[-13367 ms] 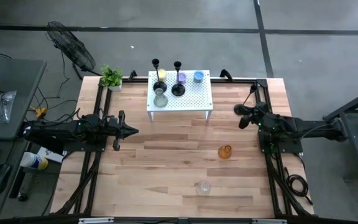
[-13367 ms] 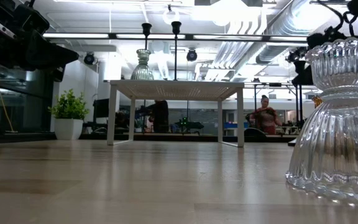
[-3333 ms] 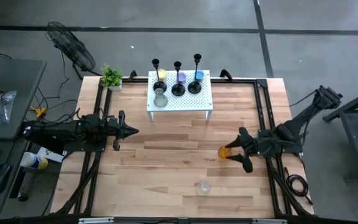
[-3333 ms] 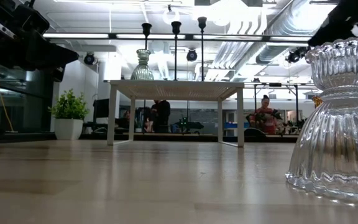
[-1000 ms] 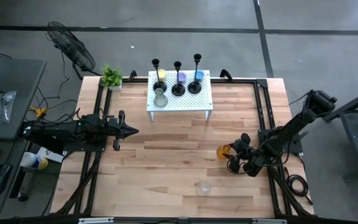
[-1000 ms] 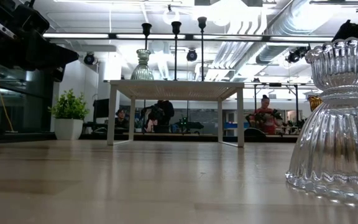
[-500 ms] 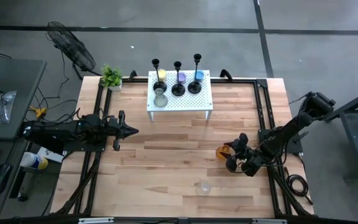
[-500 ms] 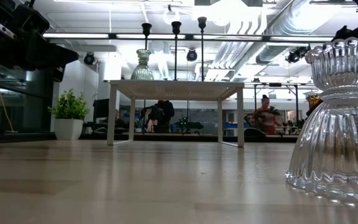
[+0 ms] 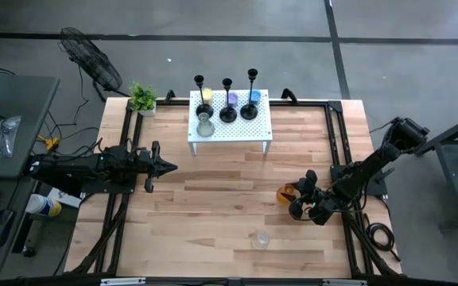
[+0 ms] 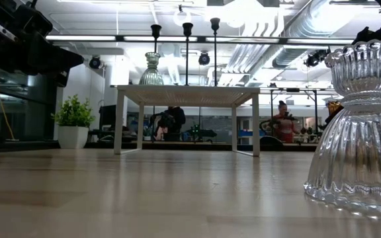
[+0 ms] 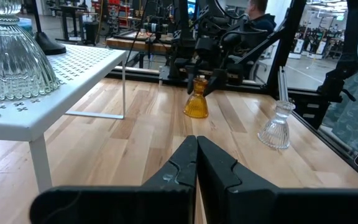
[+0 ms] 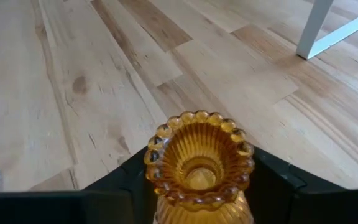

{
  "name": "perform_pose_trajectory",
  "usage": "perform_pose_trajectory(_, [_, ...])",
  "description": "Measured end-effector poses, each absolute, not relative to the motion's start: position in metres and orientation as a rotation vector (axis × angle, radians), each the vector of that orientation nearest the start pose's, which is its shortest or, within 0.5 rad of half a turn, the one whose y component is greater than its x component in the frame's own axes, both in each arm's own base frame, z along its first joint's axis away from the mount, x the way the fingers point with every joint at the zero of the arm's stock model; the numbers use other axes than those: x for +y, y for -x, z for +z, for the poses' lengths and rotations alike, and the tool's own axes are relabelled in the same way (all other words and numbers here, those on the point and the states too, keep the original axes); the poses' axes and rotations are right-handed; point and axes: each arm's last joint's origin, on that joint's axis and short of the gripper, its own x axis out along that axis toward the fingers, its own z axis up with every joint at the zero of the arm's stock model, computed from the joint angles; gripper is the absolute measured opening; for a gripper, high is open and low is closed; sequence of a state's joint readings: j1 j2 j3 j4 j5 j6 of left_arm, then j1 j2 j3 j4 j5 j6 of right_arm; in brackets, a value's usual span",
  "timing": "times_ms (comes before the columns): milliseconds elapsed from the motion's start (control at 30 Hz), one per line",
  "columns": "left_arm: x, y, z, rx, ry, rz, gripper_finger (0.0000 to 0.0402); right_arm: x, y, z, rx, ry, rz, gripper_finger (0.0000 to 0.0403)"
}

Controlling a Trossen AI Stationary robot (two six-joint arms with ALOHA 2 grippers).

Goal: Pick & Place candle stick holders
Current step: Put the brown glass candle holder on the shelf

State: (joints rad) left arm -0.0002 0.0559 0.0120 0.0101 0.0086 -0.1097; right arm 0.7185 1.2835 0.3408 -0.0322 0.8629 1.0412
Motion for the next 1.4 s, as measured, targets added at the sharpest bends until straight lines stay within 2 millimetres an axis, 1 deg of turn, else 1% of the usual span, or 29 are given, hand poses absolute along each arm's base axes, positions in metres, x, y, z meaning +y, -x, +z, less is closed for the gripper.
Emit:
perform_pose_trajectory(167, [0.000,-0.100,0.164,0.034,0.110,-0.007,0.0000,0.106,-0.155,0.122,0.520,-0.305,-0.449,0.0143])
perform_pose_trajectory(267, [0.000,-0.100,0.164,0.034,0.110,-0.007,0.0000,0.106,-0.155,0.122,0.517,-0.307,-0.449,0.0125])
perform_pose_trajectory(367, [0.000,-0.100,0.164,0.034,0.110,-0.007,0.0000,0.106,-0.156,0.123,0.515,-0.318,-0.446,0.0122])
perform_pose_trajectory(500, [0.000,-0.100,0.164,0.034,0.110,-0.007,0.0000,0.105,-0.159,0.124,0.512,-0.347,-0.437,0.0128])
perform_pose_trajectory(633, [0.000,-0.100,0.164,0.034,0.110,-0.007,0.0000,0.107,-0.168,0.129,0.500,-0.346,-0.367,0.0122])
perform_pose_trajectory(733, [0.000,-0.100,0.164,0.034,0.110,-0.007,0.0000,0.107,-0.176,0.137,0.493,-0.324,-0.341,0.0121])
perform_pose_trajectory(900, [0.000,-0.100,0.164,0.034,0.110,-0.007,0.0000,0.108,-0.194,0.156,0.463,-0.308,-0.325,0.0122])
perform_pose_trajectory(1033, [0.000,-0.100,0.164,0.034,0.110,-0.007,0.0000,0.106,-0.213,0.178,0.436,-0.327,-0.308,0.0123])
perform_pose_trajectory(1167, [0.000,-0.100,0.164,0.034,0.110,-0.007,0.0000,0.098,-0.232,0.203,0.425,-0.303,-0.311,0.0122])
perform_pose_trajectory(1267, [0.000,-0.100,0.164,0.034,0.110,-0.007,0.0000,0.092,-0.245,0.227,0.418,-0.281,-0.332,0.0123])
perform_pose_trajectory(1400, [0.000,-0.100,0.164,0.034,0.110,-0.007,0.0000,0.081,-0.257,0.255,0.420,-0.284,-0.385,0.0123])
